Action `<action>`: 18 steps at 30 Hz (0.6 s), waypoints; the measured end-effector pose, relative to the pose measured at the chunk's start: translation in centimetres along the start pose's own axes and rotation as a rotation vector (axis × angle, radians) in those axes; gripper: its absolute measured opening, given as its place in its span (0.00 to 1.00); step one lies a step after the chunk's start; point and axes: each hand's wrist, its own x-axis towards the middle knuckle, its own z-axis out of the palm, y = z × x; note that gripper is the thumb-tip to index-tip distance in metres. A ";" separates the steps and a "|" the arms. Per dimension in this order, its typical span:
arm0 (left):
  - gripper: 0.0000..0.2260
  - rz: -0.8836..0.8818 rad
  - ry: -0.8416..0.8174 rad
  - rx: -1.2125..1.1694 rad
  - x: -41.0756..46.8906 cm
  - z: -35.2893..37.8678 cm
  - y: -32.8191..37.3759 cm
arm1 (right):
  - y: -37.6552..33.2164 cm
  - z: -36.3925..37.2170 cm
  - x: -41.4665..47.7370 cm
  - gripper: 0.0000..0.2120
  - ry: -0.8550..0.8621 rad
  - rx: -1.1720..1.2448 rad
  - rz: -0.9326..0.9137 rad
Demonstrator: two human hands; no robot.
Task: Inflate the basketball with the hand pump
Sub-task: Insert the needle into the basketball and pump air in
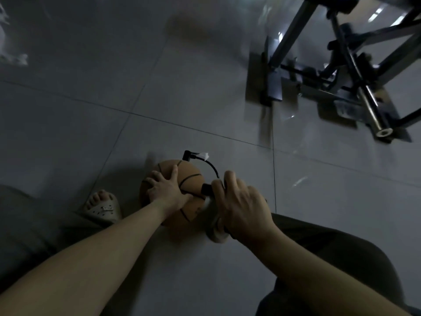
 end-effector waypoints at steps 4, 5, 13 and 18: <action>0.51 -0.010 -0.003 0.007 0.3 0.1 0.0 | 0.2 2.7 1.3 0.15 -0.015 -0.029 -0.031; 0.52 -0.024 -0.008 0.015 0.4 0.2 0.0 | 0.3 3.5 1.8 0.14 -0.035 -0.027 -0.022; 0.51 -0.033 0.021 0.066 0.9 0.5 0.4 | 0.2 10.3 2.8 0.13 -0.218 -0.040 -0.010; 0.51 -0.027 0.007 0.064 0.3 0.3 0.3 | 0.4 10.6 3.2 0.18 -0.305 0.012 0.056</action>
